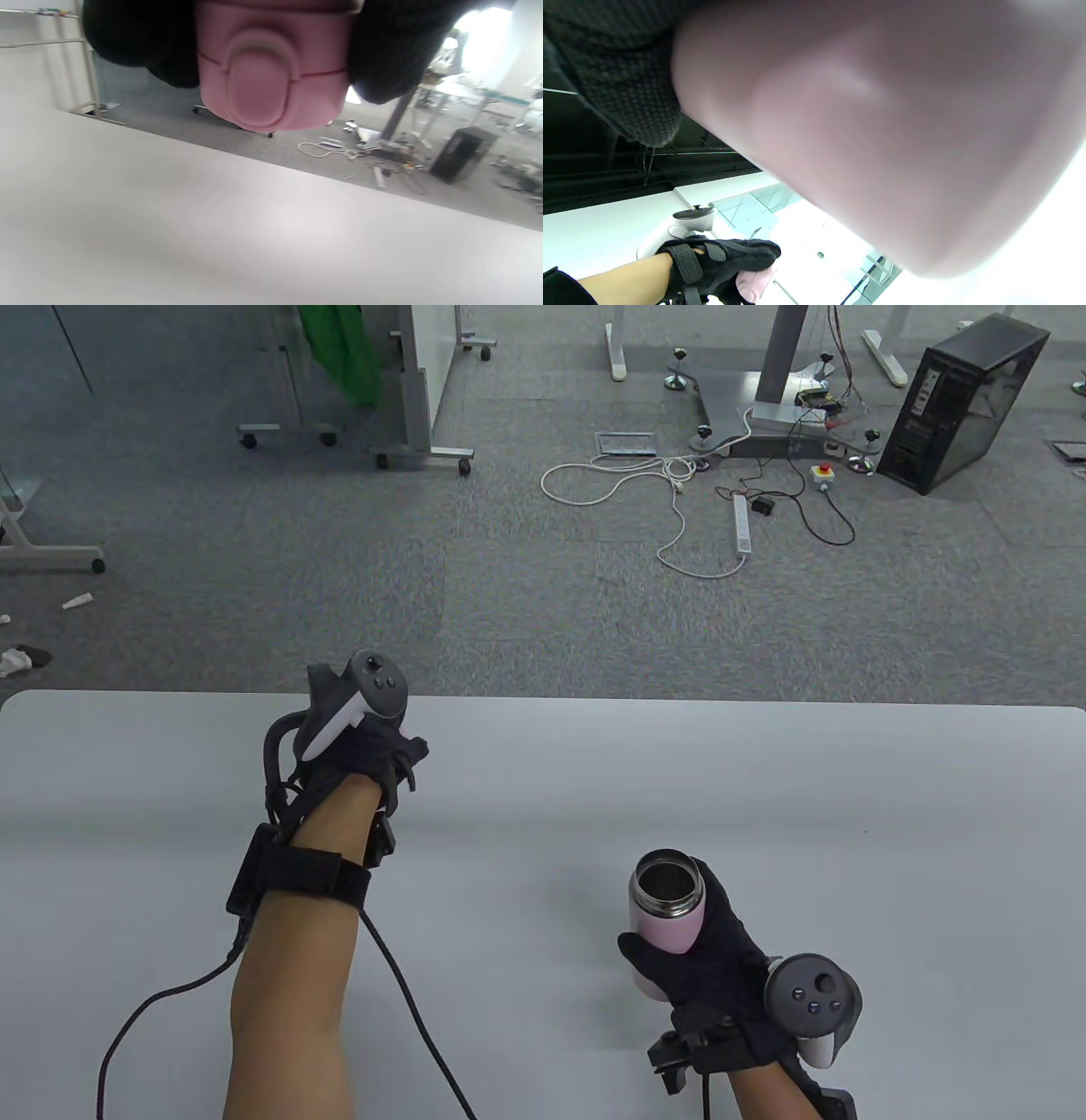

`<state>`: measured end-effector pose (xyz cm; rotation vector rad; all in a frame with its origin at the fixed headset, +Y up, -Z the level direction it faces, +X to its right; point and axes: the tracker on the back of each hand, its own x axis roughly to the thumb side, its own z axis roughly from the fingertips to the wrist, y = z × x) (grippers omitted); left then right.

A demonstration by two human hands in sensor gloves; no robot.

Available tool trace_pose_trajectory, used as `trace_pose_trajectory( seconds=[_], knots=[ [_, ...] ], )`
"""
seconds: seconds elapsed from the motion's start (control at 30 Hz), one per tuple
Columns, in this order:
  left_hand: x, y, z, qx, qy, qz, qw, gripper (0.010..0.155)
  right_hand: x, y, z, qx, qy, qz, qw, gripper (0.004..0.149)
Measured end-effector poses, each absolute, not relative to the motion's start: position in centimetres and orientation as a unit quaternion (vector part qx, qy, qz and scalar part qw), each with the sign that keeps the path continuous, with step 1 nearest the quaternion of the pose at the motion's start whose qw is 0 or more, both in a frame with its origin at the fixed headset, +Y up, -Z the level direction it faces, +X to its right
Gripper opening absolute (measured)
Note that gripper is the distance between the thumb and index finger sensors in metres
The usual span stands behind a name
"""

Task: Open thermos by twisting cap

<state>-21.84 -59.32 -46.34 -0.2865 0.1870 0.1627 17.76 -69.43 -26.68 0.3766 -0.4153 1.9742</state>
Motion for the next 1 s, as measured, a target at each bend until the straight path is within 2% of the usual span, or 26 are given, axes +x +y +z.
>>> trace_pose_trajectory(
  seconds=[0.07,0.33,1.0],
  knots=[
    [-22.8,-60.0,-46.6,-0.141,0.103,0.055,0.983,0.075,17.6,-69.5,-26.8,0.159,-0.17,0.824,0.517,0.111],
    [-25.1,-63.1,-46.9,-0.16,0.124,0.089,0.975,0.074,17.5,-69.8,-26.9,0.155,-0.166,0.827,0.513,0.111],
    [-26.7,-70.0,-47.4,-0.217,0.144,0.089,0.961,0.074,17.5,-69.8,-27.1,0.15,-0.157,0.828,0.517,0.111]
  ],
)
